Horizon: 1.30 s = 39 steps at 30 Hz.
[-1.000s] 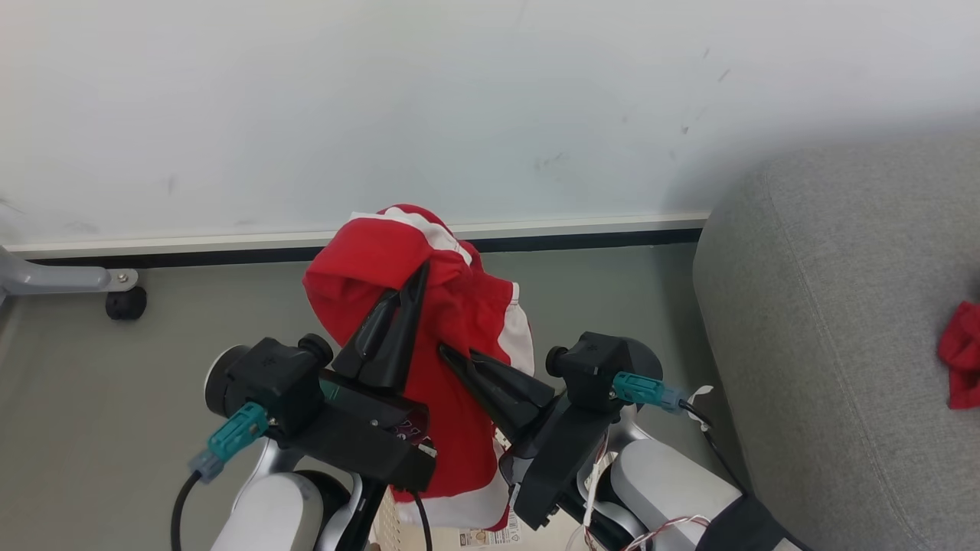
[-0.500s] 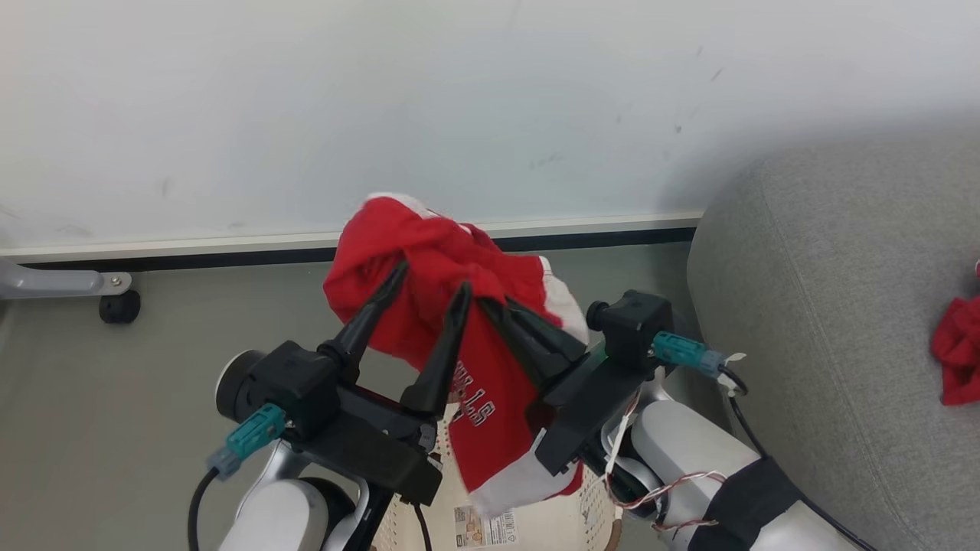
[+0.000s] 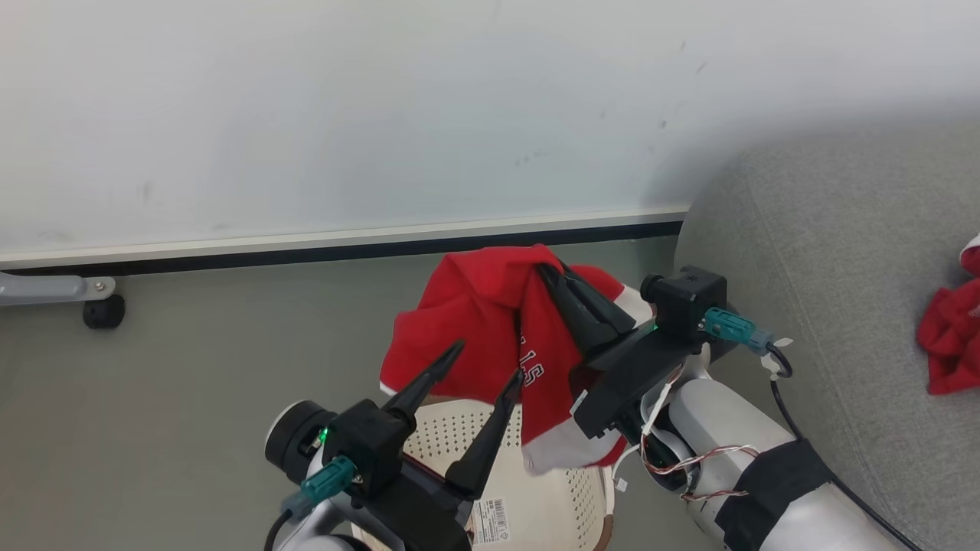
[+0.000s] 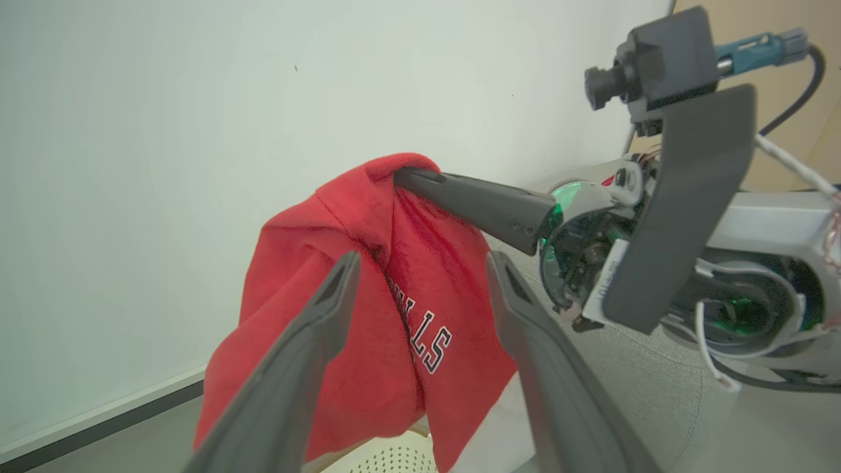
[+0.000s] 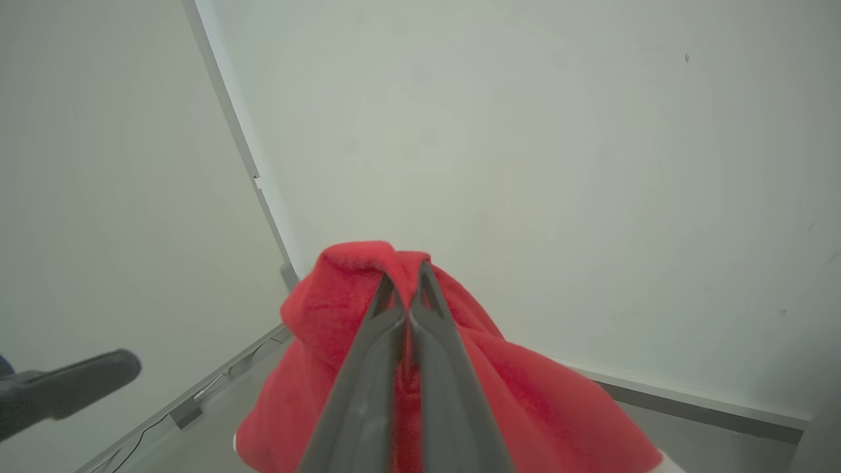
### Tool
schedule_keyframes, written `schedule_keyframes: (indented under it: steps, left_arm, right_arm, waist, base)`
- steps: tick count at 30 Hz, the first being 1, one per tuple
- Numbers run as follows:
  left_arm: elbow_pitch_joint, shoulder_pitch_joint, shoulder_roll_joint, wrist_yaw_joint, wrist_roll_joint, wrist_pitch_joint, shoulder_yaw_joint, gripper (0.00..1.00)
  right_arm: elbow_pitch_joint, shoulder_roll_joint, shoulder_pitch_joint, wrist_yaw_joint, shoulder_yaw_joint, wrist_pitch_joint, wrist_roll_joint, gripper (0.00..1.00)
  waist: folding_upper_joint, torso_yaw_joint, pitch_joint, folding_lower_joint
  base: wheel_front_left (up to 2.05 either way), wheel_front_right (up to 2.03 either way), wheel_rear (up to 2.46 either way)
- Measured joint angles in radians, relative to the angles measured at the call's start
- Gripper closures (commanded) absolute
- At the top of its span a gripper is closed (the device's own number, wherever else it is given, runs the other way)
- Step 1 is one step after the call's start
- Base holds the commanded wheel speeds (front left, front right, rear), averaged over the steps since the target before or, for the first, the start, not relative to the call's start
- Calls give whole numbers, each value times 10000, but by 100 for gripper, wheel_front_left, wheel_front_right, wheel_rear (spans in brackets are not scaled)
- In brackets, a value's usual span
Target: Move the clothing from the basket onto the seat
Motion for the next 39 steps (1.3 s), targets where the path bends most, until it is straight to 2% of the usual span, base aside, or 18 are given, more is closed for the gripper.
schedule_keyframes:
  steps: [17,39]
  left_arm:
    - [-96,324,447,-6,424,234,-242,0]
    - [-360,107,830,-86,690,675,-426,0]
  right_arm:
    - [73,-259,96,-88,-311,-178,84,100]
    - [-637,-965,477,-629,-1480,-276,86,100]
  waist:
    - [0,-847,364,0]
    - [0,-3102,1277,0]
  base:
    - [0,0,0]
    - [0,0,0]
